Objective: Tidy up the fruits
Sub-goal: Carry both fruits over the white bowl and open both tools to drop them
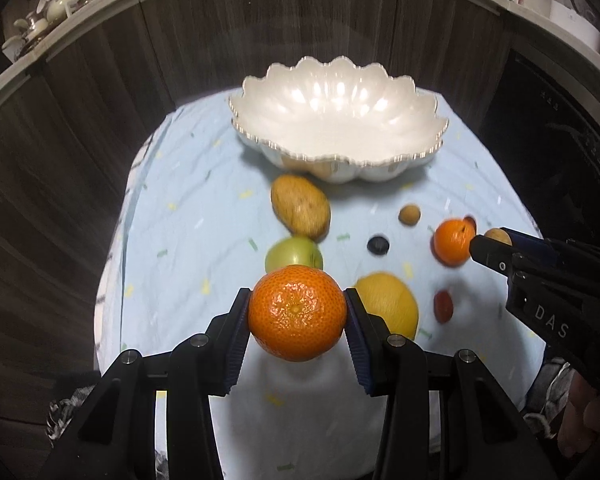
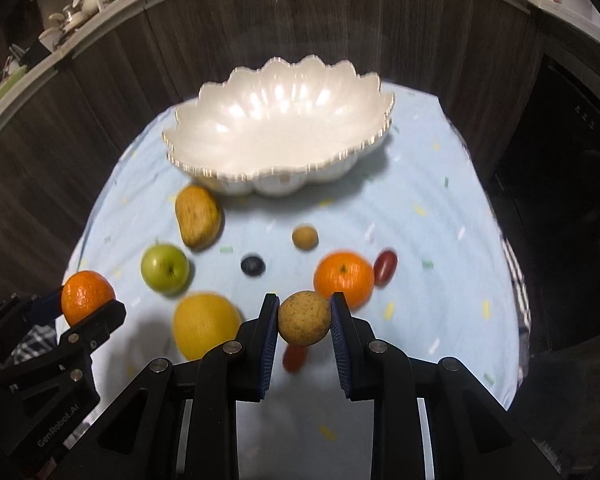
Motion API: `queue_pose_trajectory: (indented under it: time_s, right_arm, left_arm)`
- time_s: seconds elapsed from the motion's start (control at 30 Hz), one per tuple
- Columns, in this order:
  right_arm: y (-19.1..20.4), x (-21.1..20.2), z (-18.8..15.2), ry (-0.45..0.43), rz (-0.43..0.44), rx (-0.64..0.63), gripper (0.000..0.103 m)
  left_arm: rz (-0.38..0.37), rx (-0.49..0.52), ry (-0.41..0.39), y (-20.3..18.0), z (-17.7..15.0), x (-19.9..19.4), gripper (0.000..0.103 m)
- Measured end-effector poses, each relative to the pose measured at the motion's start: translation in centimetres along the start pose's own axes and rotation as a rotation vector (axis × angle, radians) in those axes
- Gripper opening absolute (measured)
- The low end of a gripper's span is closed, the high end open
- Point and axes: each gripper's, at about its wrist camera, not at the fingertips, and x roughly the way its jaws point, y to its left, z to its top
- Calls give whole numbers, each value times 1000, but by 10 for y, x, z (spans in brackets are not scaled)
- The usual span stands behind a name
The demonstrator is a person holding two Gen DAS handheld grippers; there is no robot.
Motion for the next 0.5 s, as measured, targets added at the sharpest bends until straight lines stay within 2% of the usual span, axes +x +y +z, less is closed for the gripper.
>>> queue_pose_trajectory:
  time_s: [0.33, 0.5]
  right_arm:
    - [-5, 1, 48, -59, -4, 11, 27]
    - [-5, 5, 68, -80, -12, 3, 27]
  left_arm:
    - [-9, 17, -41, -1, 47, 1, 44]
    - [-23, 11, -34, 0, 65, 10, 44]
